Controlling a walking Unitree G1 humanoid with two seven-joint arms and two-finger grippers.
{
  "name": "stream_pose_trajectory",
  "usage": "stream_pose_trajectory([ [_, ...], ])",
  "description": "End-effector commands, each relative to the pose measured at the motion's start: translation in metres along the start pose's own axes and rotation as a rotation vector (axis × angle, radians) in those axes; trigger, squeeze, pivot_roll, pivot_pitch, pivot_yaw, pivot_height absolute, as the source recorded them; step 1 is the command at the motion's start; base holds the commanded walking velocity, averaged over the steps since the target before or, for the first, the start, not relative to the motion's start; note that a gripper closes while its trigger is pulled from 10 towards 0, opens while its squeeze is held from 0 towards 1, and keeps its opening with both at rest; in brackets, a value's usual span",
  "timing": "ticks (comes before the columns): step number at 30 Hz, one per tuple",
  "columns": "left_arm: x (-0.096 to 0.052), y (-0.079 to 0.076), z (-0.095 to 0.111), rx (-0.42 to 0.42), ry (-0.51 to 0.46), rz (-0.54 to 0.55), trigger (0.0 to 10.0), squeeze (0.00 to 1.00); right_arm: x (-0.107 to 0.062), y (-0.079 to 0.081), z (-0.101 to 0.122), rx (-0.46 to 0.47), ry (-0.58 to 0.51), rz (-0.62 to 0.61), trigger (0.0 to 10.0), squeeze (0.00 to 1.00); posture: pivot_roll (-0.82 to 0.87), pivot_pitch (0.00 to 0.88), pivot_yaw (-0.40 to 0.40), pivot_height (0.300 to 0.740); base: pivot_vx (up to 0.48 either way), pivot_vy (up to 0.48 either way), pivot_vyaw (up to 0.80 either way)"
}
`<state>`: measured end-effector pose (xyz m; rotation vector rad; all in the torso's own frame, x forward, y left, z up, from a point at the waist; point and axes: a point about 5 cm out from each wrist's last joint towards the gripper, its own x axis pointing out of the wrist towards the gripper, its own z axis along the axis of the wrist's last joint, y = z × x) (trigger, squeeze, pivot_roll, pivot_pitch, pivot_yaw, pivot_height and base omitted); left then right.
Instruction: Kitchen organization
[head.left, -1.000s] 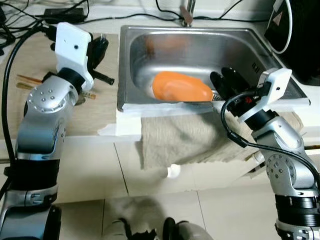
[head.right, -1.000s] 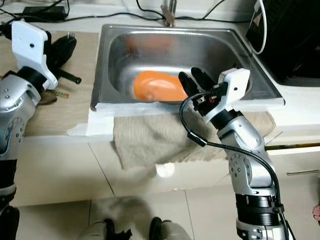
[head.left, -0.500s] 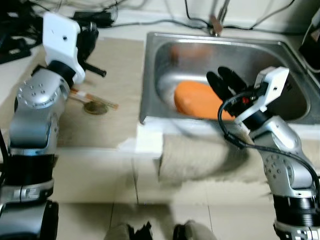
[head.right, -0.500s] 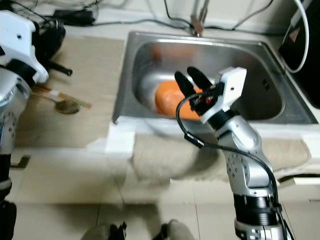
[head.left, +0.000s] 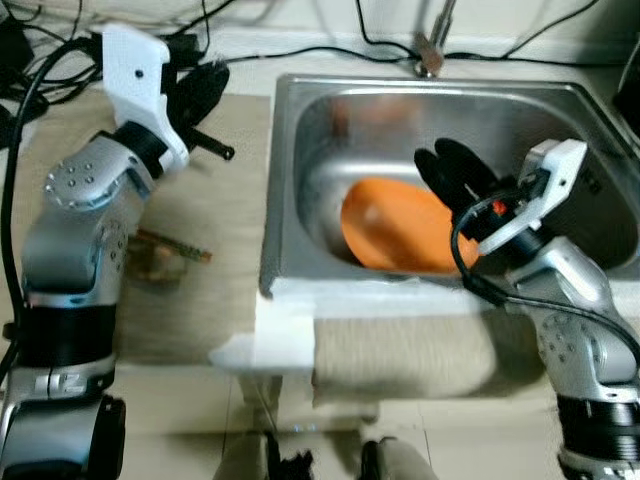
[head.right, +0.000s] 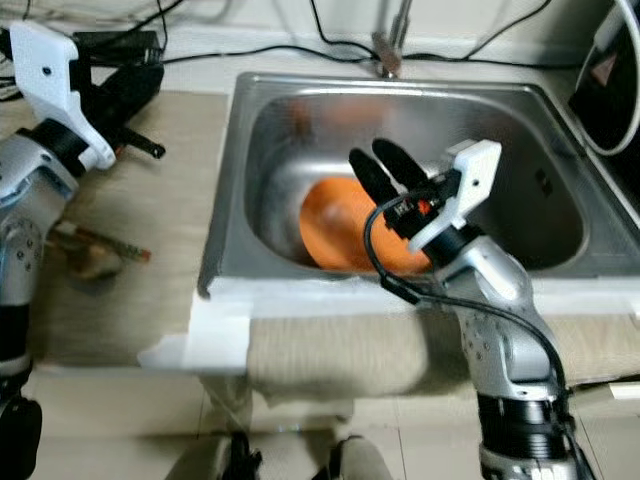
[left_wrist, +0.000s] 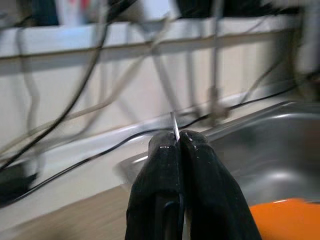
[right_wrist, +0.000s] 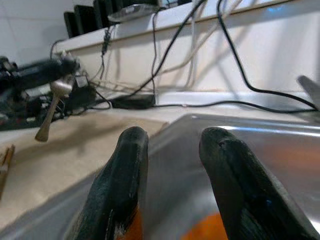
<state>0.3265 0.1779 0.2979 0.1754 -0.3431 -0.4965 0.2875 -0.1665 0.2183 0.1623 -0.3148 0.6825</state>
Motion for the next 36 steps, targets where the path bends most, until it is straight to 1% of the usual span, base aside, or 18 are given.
stream_pose_trajectory([
  [1, -0.002, 0.003, 0.011, 0.01, -0.027, 0.0, 10.0, 0.0, 0.0, 0.004, 0.006, -0.003, -0.021, 0.032, 10.0, 0.0, -0.16, 0.155, -0.052, 0.74, 0.0, 0.0, 0.0],
  [4, -0.003, 0.006, 0.01, 0.002, -0.012, 0.003, 10.0, 0.0, 0.0, 0.003, 0.006, 0.007, -0.027, 0.032, 10.0, 0.0, -0.16, 0.158, -0.053, 0.74, 0.0, 0.0, 0.0],
  [7, -0.005, 0.01, 0.006, -0.058, 0.023, 0.028, 10.0, 0.0, 0.002, 0.004, 0.007, 0.05, -0.045, 0.05, 10.0, 0.0, -0.16, 0.158, -0.053, 0.74, 0.0, 0.0, 0.0],
  [11, -0.004, 0.011, 0.008, -0.182, 0.013, 0.016, 10.0, 0.0, 0.002, 0.007, 0.009, 0.119, -0.053, 0.122, 10.0, 0.0, -0.14, 0.162, -0.064, 0.74, 0.0, 0.0, 0.0],
  [14, -0.001, 0.008, 0.014, -0.301, -0.026, 0.0, 10.0, 0.0, 0.002, 0.009, 0.011, 0.195, -0.084, 0.153, 10.0, 0.0, -0.14, 0.162, -0.069, 0.74, 0.0, 0.0, 0.0],
  [17, 0.002, 0.006, 0.017, -0.377, -0.042, -0.012, 10.0, 0.0, 0.002, 0.007, 0.009, 0.205, -0.077, 0.151, 10.0, 0.0, -0.14, 0.166, -0.067, 0.74, 0.0, 0.0, 0.0],
  [22, 0.006, 0.004, 0.016, -0.394, -0.045, 0.007, 10.0, 0.0, 0.003, 0.006, 0.006, 0.224, -0.073, 0.143, 10.0, 0.0, -0.14, 0.17, -0.066, 0.74, 0.0, 0.0, 0.0],
  [24, 0.008, 0.002, 0.015, -0.34, -0.031, 0.017, 10.0, 0.0, 0.003, 0.006, 0.007, 0.225, -0.072, 0.145, 10.0, 0.0, -0.14, 0.172, -0.065, 0.74, 0.0, 0.0, 0.0],
  [25, 0.008, -0.002, 0.015, -0.272, -0.016, 0.012, 10.0, 0.0, 0.003, 0.006, 0.007, 0.229, -0.072, 0.146, 10.0, 0.0, -0.14, 0.174, -0.06, 0.74, 0.0, 0.0, 0.0],
  [26, 0.008, -0.007, 0.01, -0.155, 0.039, 0.01, 10.0, 0.0, 0.002, 0.006, 0.008, 0.224, -0.074, 0.138, 10.0, 0.0, -0.14, 0.177, -0.056, 0.74, 0.0, 0.0, 0.0],
  [27, 0.008, -0.008, 0.008, -0.129, 0.057, 0.015, 10.0, 0.0, 0.002, 0.005, 0.009, 0.219, -0.074, 0.133, 10.0, 0.0, -0.14, 0.177, -0.056, 0.74, 0.0, 0.0, 0.0],
  [28, 0.008, -0.008, 0.008, -0.129, 0.057, 0.015, 10.0, 0.0, 0.002, 0.005, 0.009, 0.219, -0.074, 0.133, 10.0, 0.0, -0.14, 0.177, -0.056, 0.74, 0.0, 0.0, 0.0],
  [30, 0.007, -0.009, 0.006, -0.049, 0.072, 0.021, 10.0, 0.0, 0.002, 0.005, 0.009, 0.193, -0.072, 0.115, 10.0, 0.0, -0.15, 0.18, -0.05, 0.74, 0.0, 0.0, 0.0],
  [31, 0.007, -0.011, 0.006, -0.042, 0.075, 0.024, 10.0, 0.0, 0.002, 0.004, 0.009, 0.168, -0.067, 0.09, 10.0, 0.0, -0.15, 0.183, -0.045, 0.74, 0.0, 0.0, 0.0],
  [32, 0.007, -0.011, 0.008, -0.023, 0.063, 0.058, 10.0, 0.0, 0.002, 0.002, 0.01, 0.114, -0.059, 0.039, 10.0, 0.0, -0.16, 0.188, -0.042, 0.74, 0.0, 0.0, 0.0],
  [33, 0.007, -0.011, 0.008, -0.023, 0.063, 0.058, 10.0, 0.0, 0.002, 0.002, 0.01, 0.114, -0.059, 0.039, 10.0, 0.0, -0.16, 0.188, -0.042, 0.74, 0.0, 0.0, 0.0],
  [35, 0.008, -0.009, 0.006, 0.034, 0.061, 0.101, 10.0, 0.0, 0.001, -0.002, 0.011, 0.082, -0.059, -0.032, 10.0, 0.0, -0.16, 0.195, -0.041, 0.74, 0.0, 0.0, 0.0],
  [36, 0.008, -0.009, 0.006, 0.034, 0.061, 0.101, 10.0, 0.0, 0.001, -0.002, 0.011, 0.082, -0.059, -0.032, 10.0, 0.0, -0.16, 0.195, -0.041, 0.74, 0.0, 0.0, 0.0],
])
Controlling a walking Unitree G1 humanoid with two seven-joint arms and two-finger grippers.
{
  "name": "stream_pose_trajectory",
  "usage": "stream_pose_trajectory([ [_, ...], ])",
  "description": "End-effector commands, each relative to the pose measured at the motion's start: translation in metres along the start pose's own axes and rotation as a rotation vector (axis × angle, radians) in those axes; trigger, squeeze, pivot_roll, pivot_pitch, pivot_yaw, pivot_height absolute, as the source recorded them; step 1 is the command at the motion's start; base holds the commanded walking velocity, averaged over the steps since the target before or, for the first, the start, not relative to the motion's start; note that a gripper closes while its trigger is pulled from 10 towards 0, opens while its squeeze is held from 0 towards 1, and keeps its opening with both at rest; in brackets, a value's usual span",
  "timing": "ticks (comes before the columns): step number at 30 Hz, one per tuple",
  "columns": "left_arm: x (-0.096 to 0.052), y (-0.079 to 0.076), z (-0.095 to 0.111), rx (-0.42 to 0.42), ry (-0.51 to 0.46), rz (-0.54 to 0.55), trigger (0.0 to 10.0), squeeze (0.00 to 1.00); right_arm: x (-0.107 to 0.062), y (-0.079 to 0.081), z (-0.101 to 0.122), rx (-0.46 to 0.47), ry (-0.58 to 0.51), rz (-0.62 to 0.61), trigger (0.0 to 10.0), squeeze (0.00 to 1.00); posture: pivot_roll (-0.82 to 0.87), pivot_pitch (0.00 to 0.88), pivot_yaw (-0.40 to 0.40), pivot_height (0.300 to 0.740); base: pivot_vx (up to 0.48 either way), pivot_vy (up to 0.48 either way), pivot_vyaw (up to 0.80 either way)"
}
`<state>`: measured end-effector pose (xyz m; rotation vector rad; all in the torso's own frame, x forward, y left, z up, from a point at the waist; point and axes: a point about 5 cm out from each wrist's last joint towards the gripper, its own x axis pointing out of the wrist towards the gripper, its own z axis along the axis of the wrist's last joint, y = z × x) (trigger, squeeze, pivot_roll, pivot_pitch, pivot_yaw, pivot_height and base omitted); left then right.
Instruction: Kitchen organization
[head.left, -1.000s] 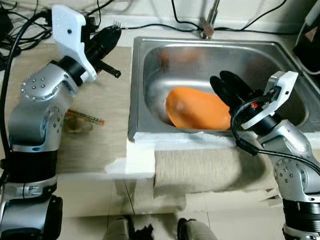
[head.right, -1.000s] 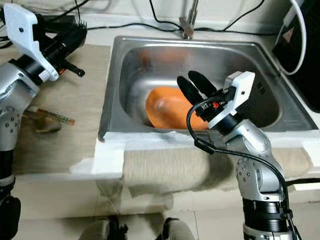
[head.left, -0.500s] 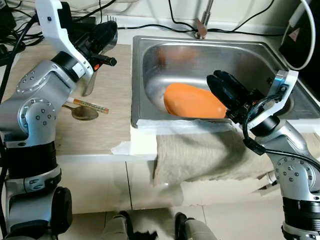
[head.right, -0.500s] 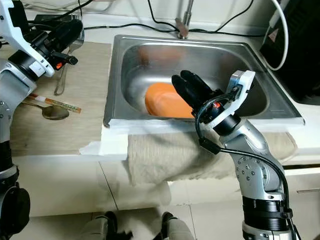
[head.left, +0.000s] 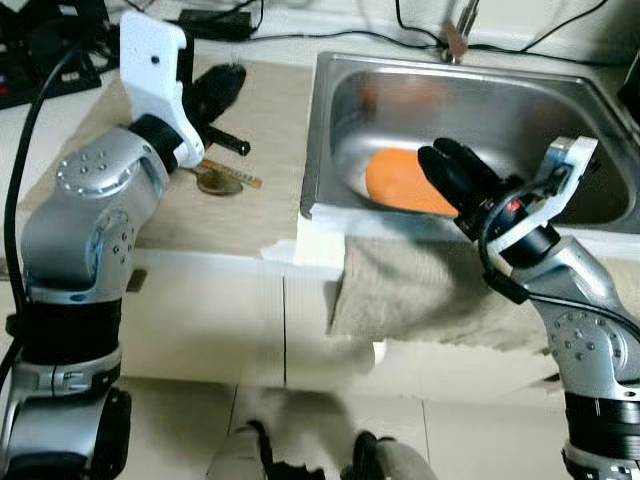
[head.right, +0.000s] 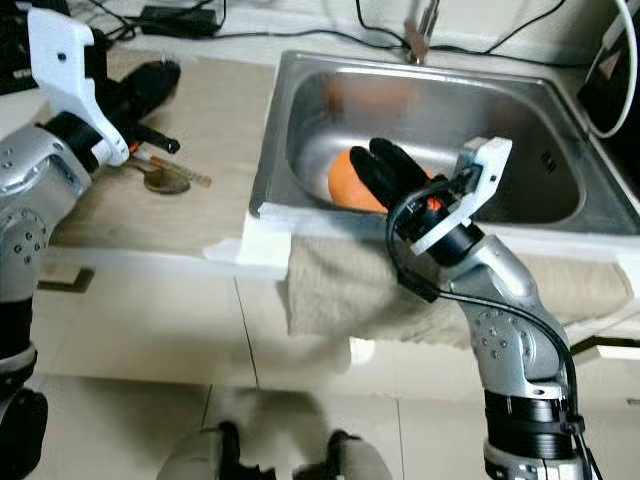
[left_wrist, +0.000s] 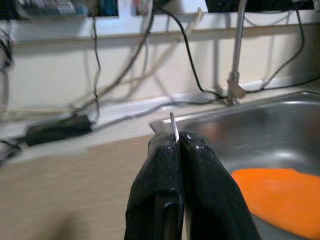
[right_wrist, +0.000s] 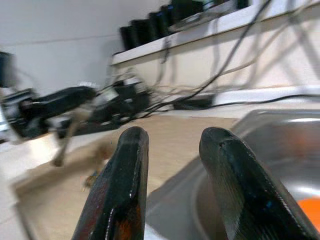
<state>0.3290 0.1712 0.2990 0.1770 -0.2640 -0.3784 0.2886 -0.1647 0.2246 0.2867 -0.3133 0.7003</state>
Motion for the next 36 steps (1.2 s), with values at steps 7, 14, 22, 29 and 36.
stream_pose_trajectory([
  [7, 0.002, -0.009, 0.005, 0.06, -0.047, -0.012, 10.0, 0.0, -0.006, -0.005, 0.008, -0.016, -0.03, -0.087, 10.0, 0.0, -0.17, 0.22, -0.043, 0.74, 0.0, 0.0, 0.0],
  [14, 0.004, -0.004, 0.008, 0.063, -0.073, 0.021, 10.0, 0.0, -0.004, -0.005, 0.009, -0.018, -0.028, -0.108, 10.0, 0.0, -0.18, 0.254, -0.054, 0.74, 0.176, 0.0, -0.3],
  [22, 0.002, -0.001, 0.008, 0.069, -0.071, 0.027, 10.0, 0.0, -0.001, -0.004, 0.008, -0.024, -0.021, -0.094, 10.0, 0.0, -0.17, 0.244, -0.052, 0.74, 0.371, 0.0, 0.0],
  [29, 0.002, 0.002, 0.009, 0.077, -0.077, 0.032, 10.0, 0.0, 0.0, -0.004, 0.007, -0.039, -0.016, -0.082, 10.0, 0.0, -0.16, 0.241, -0.052, 0.74, 0.381, 0.0, 0.0],
  [36, 0.002, 0.002, 0.008, 0.1, -0.067, 0.03, 10.0, 0.0, 0.0, -0.003, 0.006, -0.047, -0.002, -0.066, 10.0, 0.0, -0.16, 0.23, -0.055, 0.74, 0.162, 0.0, 0.0],
])
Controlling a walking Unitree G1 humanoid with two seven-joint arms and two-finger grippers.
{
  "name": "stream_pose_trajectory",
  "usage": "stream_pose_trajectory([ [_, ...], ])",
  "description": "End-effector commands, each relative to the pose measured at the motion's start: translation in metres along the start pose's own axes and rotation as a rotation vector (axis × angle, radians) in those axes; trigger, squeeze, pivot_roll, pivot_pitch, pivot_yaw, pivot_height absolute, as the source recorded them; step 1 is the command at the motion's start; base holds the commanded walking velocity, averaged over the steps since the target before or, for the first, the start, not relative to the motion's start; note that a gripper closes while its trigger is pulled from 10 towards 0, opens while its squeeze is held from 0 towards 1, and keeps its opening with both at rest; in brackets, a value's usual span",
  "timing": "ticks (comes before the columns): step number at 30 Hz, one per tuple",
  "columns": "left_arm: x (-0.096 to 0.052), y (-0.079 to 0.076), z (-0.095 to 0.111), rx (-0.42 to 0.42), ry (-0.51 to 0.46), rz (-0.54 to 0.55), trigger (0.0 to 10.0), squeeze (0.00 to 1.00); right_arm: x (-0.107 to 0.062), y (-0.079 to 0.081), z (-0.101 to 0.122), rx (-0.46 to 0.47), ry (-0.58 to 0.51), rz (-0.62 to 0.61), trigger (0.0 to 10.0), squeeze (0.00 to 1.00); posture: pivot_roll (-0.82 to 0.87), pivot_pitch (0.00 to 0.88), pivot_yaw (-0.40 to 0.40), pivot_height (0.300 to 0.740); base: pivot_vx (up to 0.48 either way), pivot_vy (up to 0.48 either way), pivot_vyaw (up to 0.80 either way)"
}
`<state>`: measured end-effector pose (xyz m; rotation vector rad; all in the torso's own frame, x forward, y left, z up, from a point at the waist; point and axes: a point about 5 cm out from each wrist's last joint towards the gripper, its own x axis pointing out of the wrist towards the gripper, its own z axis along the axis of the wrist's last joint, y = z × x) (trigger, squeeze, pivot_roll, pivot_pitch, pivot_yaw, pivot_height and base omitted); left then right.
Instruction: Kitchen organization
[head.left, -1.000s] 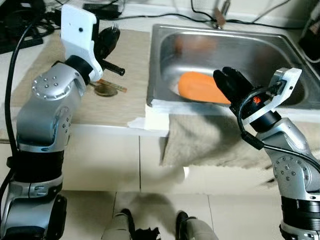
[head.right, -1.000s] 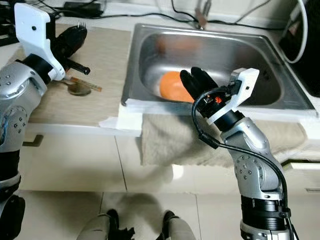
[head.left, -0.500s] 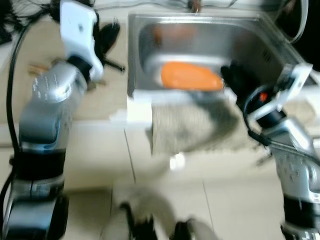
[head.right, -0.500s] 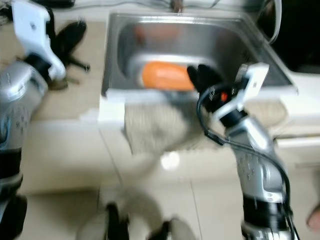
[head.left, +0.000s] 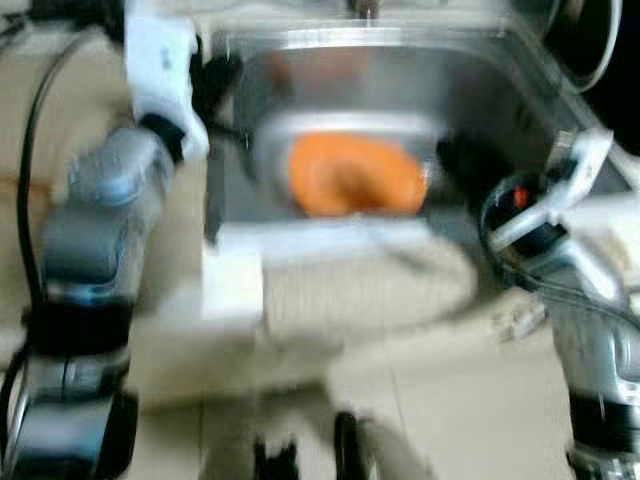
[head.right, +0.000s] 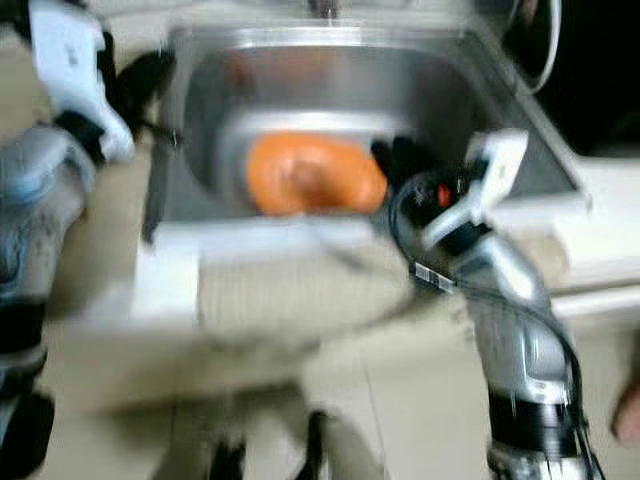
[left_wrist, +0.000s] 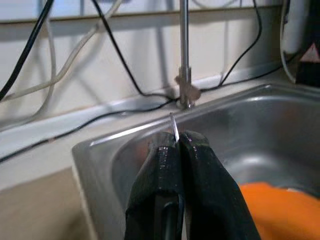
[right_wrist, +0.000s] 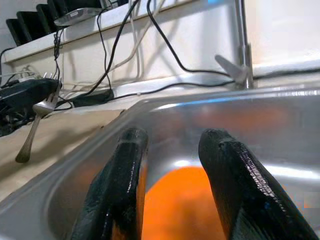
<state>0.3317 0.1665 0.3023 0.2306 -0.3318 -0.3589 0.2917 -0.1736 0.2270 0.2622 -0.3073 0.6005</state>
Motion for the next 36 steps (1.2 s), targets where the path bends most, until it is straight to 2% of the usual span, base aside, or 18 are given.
stream_pose_trajectory([
  [1, -0.003, 0.005, 0.005, 0.036, -0.011, 0.015, 10.0, 0.0, 0.001, 0.006, 0.001, -0.008, -0.005, 0.033, 10.0, 0.0, -0.16, 0.226, -0.057, 0.74, 0.0, 0.0, 0.0],
  [9, -0.008, 0.011, -0.001, 0.042, 0.012, 0.063, 10.0, 0.0, 0.003, 0.009, -0.002, -0.021, 0.012, 0.084, 10.0, 0.0, -0.15, 0.195, -0.067, 0.74, 0.0, 0.0, 0.0],
  [22, -0.01, 0.008, 0.004, 0.066, -0.002, 0.039, 10.0, 0.0, 0.01, 0.013, -0.007, -0.008, 0.015, 0.115, 10.0, 0.0, -0.13, 0.182, -0.068, 0.74, 0.0, 0.0, 0.09],
  [27, -0.009, 0.008, 0.004, 0.064, -0.002, 0.026, 10.0, 0.0, 0.01, 0.013, -0.008, -0.008, 0.016, 0.115, 10.0, 0.0, -0.14, 0.184, -0.064, 0.74, 0.348, 0.0, 0.8],
  [36, -0.006, 0.006, 0.007, 0.067, -0.016, 0.003, 10.0, 0.0, 0.007, 0.009, -0.008, 0.003, 0.0, 0.074, 10.0, 0.0, -0.15, 0.182, -0.049, 0.74, 0.268, 0.0, 0.0],
])
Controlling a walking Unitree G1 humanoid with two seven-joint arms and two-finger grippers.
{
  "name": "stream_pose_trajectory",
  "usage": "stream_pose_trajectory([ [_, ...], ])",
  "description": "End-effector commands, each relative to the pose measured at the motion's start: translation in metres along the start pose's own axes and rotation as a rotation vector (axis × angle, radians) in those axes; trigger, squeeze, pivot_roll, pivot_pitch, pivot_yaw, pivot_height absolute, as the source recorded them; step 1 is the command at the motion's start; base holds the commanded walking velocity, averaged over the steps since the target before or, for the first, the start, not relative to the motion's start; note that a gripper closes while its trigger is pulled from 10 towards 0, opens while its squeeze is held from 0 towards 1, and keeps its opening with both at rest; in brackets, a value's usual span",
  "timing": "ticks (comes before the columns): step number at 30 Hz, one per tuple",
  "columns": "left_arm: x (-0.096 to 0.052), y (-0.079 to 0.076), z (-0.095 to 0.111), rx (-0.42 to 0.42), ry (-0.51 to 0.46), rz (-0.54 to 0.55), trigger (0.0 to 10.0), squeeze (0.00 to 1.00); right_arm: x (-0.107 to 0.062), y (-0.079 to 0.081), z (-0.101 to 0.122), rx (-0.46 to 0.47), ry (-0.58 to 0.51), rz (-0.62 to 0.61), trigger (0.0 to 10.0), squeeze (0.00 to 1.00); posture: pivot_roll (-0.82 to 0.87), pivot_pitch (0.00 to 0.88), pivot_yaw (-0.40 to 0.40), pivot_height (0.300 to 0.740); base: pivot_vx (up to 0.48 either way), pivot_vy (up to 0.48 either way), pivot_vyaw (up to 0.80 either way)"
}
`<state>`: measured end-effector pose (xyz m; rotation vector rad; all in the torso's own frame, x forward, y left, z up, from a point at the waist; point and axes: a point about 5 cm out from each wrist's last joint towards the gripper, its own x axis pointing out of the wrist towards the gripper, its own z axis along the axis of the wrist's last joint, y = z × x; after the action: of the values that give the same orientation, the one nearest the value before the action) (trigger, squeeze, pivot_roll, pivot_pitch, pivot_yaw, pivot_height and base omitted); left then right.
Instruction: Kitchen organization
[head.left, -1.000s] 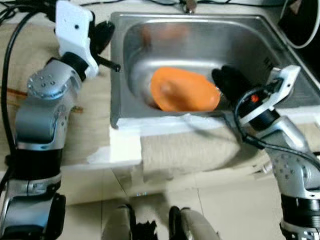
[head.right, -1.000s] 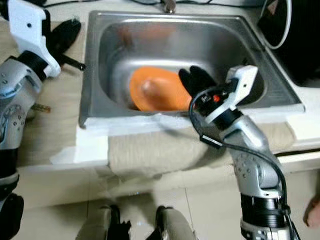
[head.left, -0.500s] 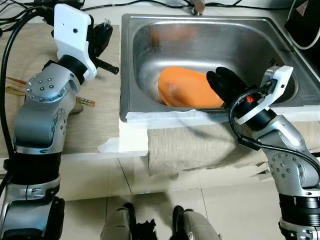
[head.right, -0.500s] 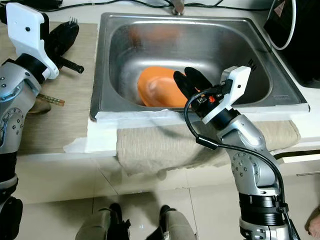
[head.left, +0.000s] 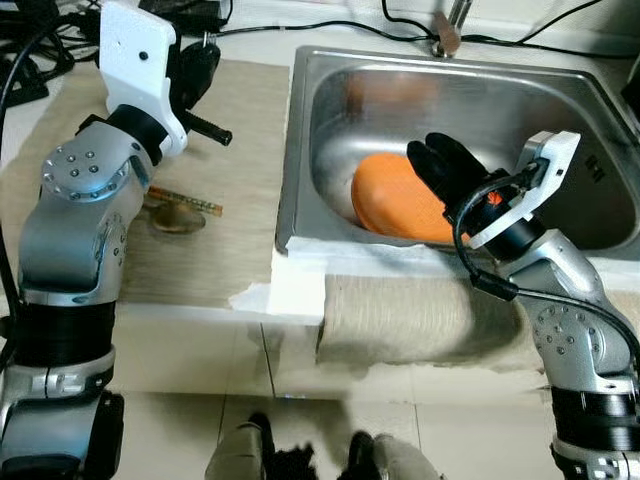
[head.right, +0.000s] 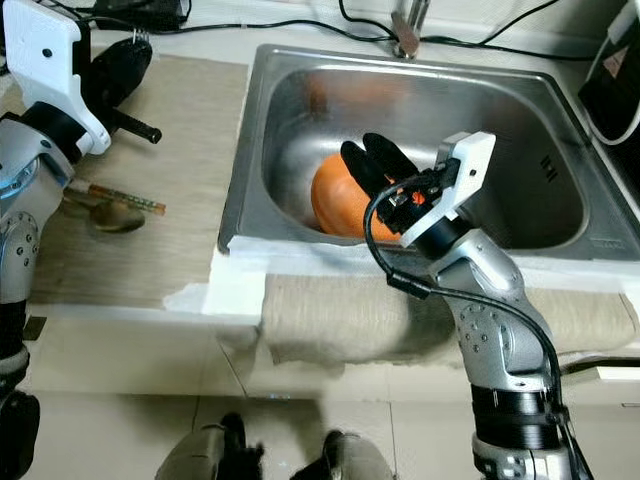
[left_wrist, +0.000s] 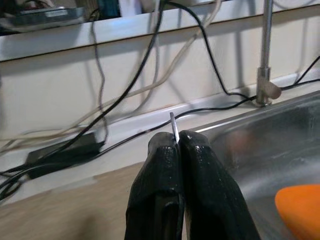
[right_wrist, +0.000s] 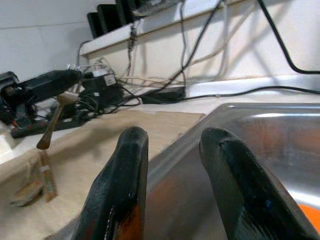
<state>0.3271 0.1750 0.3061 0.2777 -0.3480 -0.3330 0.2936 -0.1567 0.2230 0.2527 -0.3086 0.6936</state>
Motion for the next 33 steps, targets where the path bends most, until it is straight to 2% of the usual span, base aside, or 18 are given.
stream_pose_trajectory([
  [1, 0.001, -0.001, 0.003, 0.018, -0.012, -0.017, 10.0, 0.0, -0.002, -0.003, 0.002, -0.006, -0.012, -0.022, 10.0, 0.0, -0.15, 0.181, -0.046, 0.74, 0.0, 0.0, 0.0],
  [7, 0.004, -0.003, 0.001, 0.019, -0.001, -0.024, 10.0, 0.0, -0.004, -0.004, 0.002, -0.014, -0.017, -0.033, 10.0, 0.0, -0.16, 0.17, -0.035, 0.74, 0.0, 0.0, 0.0],
  [16, 0.008, -0.006, -0.009, -0.036, 0.03, -0.052, 10.0, 0.0, -0.004, -0.006, 0.003, -0.036, -0.024, -0.045, 10.0, 0.0, -0.16, 0.14, -0.02, 0.74, 0.0, 0.0, 0.0],
  [22, 0.01, -0.002, -0.008, -0.03, 0.027, -0.046, 10.0, 0.0, -0.002, -0.007, 0.004, -0.038, -0.034, -0.05, 10.0, 0.0, -0.15, 0.145, -0.016, 0.74, 0.0, 0.0, 0.0],
  [33, 0.009, -0.005, -0.006, -0.037, 0.025, -0.052, 10.0, 0.0, -0.002, -0.006, 0.003, -0.032, -0.033, -0.052, 10.0, 0.0, -0.15, 0.156, -0.019, 0.74, 0.0, 0.0, 0.0],
])
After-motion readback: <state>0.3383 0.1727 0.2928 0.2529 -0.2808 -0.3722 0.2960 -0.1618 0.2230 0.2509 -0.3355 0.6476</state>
